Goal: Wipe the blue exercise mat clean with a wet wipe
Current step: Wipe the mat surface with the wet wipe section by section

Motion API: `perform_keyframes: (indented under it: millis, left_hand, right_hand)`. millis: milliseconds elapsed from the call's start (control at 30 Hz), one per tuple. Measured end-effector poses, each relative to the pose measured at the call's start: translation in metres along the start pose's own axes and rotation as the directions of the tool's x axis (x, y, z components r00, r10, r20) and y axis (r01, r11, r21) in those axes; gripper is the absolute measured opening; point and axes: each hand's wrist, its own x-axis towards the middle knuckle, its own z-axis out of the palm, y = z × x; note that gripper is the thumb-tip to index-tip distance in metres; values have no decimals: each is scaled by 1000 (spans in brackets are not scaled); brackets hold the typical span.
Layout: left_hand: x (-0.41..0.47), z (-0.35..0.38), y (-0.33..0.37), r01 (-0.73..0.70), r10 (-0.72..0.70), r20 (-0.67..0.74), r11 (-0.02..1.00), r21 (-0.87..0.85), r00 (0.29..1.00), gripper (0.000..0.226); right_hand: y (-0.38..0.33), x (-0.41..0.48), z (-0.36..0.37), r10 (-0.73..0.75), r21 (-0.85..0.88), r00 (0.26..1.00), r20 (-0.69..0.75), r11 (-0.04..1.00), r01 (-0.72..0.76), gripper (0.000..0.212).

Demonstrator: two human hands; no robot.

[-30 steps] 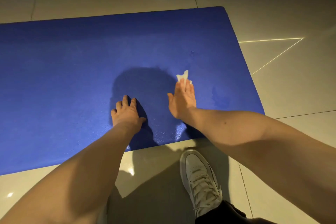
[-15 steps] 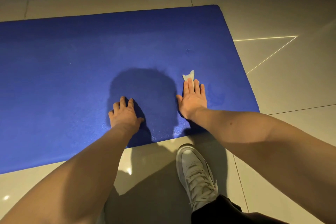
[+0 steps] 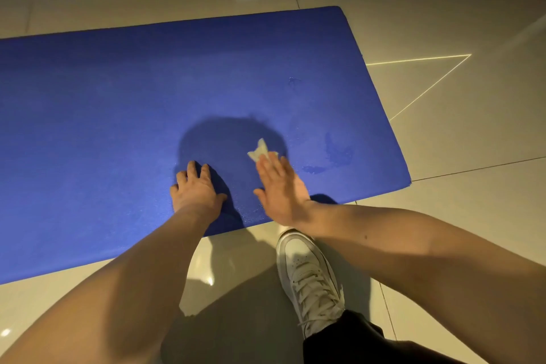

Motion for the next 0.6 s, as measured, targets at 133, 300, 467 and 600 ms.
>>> perform_keyframes:
  millis: [133,300,467,600]
  left_hand:
    - [-7,4,3,1,-1,-1,1000,5,1000,85]
    - [-12,10,7,11,-11,-5,1000,1,1000,83]
    - [-17,14,11,14,-14,-14,1000,5,1000,83]
    - [-22,18,13,7,-7,-17,1000,-17,1000,82]
  right_hand:
    - [37,-4,-6,153,216,988,36,964,-157,72]
    - [-4,-6,-11,218,99,976,-13,971,-216,75]
    - [-43,-32,-9,-94,174,993,76,981,80,70]
    - [-7,-28,-5,-25,29,999,-38,999,26,71]
